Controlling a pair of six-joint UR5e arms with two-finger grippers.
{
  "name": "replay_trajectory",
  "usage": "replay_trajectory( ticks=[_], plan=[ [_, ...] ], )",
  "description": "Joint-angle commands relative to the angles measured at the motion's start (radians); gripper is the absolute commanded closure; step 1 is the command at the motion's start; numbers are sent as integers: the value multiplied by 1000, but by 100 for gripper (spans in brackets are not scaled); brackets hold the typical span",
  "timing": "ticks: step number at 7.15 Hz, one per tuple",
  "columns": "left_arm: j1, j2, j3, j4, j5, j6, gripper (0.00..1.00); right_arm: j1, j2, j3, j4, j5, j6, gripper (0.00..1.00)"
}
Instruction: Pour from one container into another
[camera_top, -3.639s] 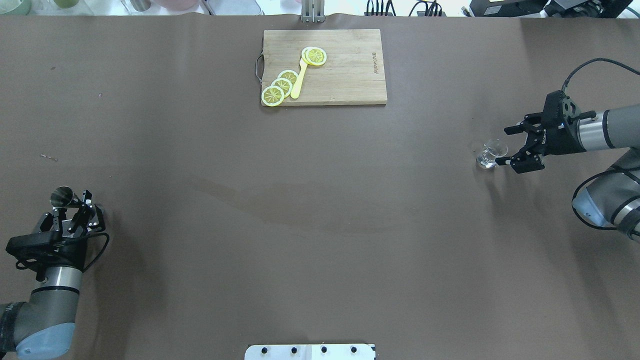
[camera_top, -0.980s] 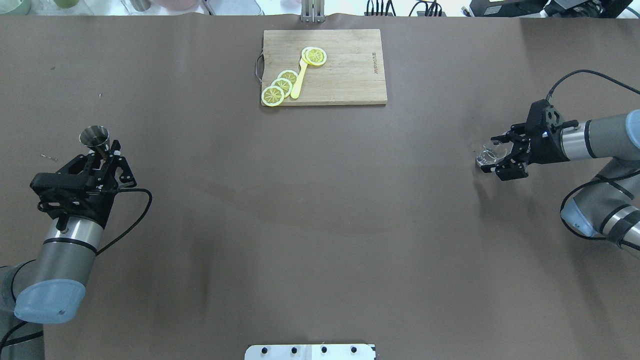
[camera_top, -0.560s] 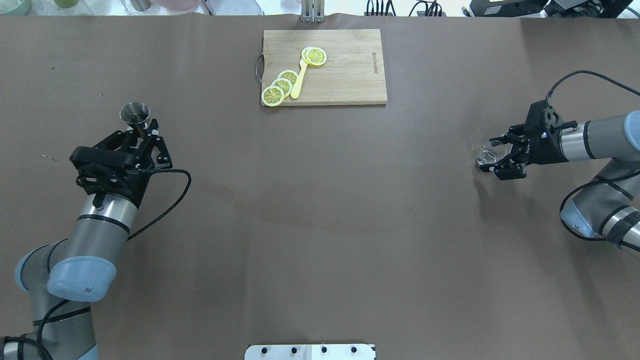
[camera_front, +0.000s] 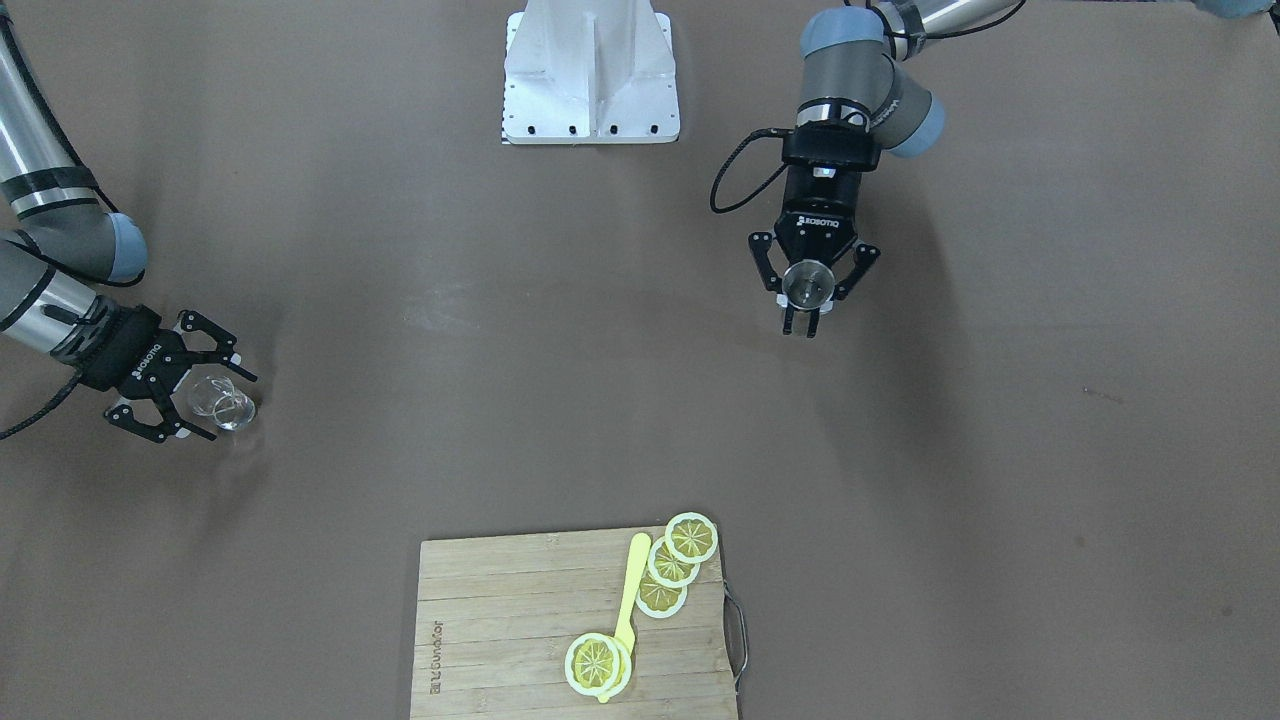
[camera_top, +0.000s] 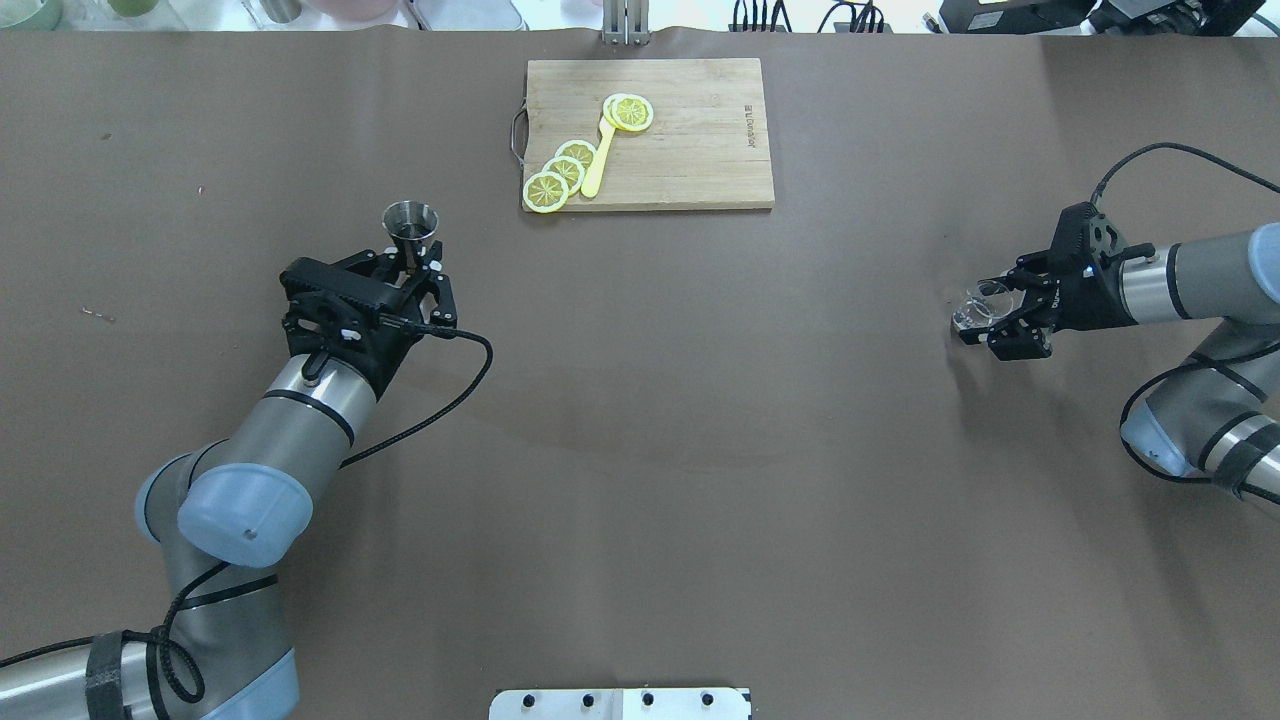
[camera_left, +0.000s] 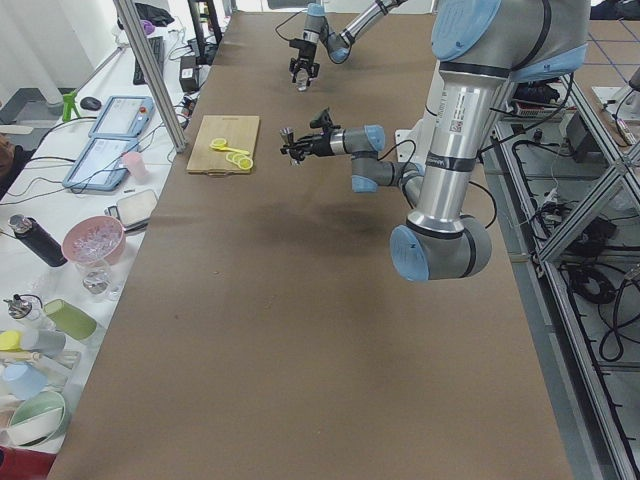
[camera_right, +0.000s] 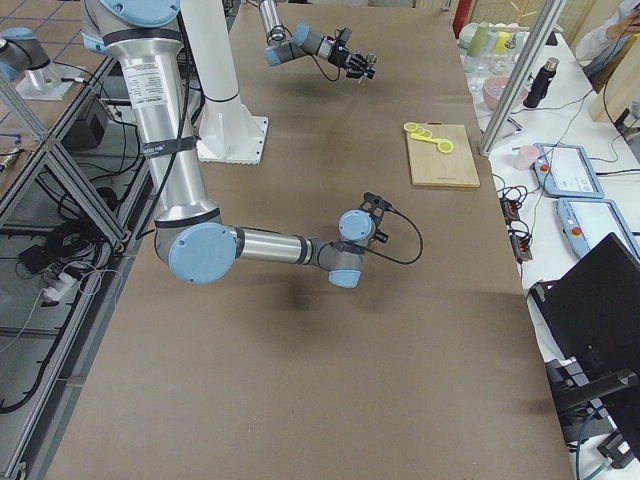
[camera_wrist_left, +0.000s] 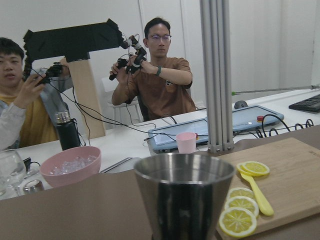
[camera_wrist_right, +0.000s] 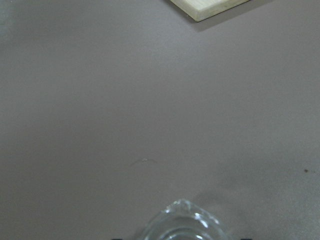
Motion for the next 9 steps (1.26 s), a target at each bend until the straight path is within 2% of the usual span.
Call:
replay_trajectory(
  ticks=[1,3,4,5,6,7,9],
  plan=[
    [-72,-118,52,-2,-228,81,100,0,0,-1,0,0,-2,23],
    [-72,-186,107,-26,-337,91,100,0,-2,-1,0,2,-2,23],
    [-71,-202,108,-26,-429,172,100,0,-3,-3,0,2,-2,23],
    [-66,-240,136,-23,-479,259,100,0,-3,-3,0,2,-3,23],
    [-62,-319,222,-25,-496,286,100,-2,-3,-3,0,2,-3,23],
    [-57,-355,262,-26,-534,286,100,-2,-3,-4,0,2,-3,23],
    [-57,-381,269,-77,-603,286,100,-3,-3,-4,0,0,-3,23]
  ],
)
